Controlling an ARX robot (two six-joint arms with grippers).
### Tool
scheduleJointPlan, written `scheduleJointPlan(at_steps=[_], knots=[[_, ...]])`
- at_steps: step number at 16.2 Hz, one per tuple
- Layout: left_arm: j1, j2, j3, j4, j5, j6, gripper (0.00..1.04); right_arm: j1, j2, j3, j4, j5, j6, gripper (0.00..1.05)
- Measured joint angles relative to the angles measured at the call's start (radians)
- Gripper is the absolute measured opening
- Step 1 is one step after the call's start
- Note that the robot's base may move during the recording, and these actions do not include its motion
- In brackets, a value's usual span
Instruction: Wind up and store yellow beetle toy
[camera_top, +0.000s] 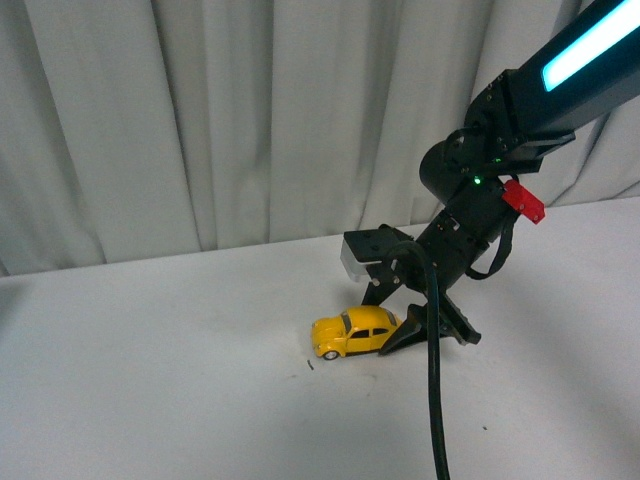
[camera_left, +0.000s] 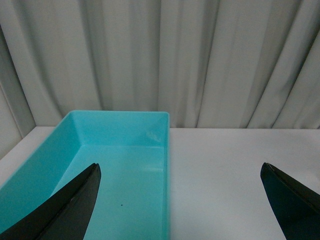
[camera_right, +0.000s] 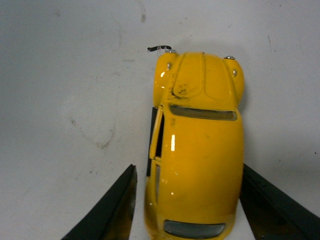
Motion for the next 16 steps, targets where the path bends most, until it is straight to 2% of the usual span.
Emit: scheduleJointPlan(at_steps=[2,3,8,13,16], knots=[[0.0,0.0,0.0,0.0,0.0,0.0,0.98,0.001,0.0,0.0,0.003,0.001,0.015,0.44],[0.0,0.0,0.0,0.0,0.0,0.0,0.98,0.004,0.0,0.0,0.005,0.001,0.019,0.41],[0.0,0.0,0.0,0.0,0.0,0.0,0.98,0.003,0.0,-0.002,0.006,-0.006,0.018,0.41],[0.0,0.0,0.0,0.0,0.0,0.0,0.98,-0.119,-0.076,-0.193,0.116,-0.014,-0.014,0.41],[0.0,0.0,0.0,0.0,0.0,0.0,0.98,-0.148,-0.104,-0.255,0.139,-0.017,-0.023,0.41]])
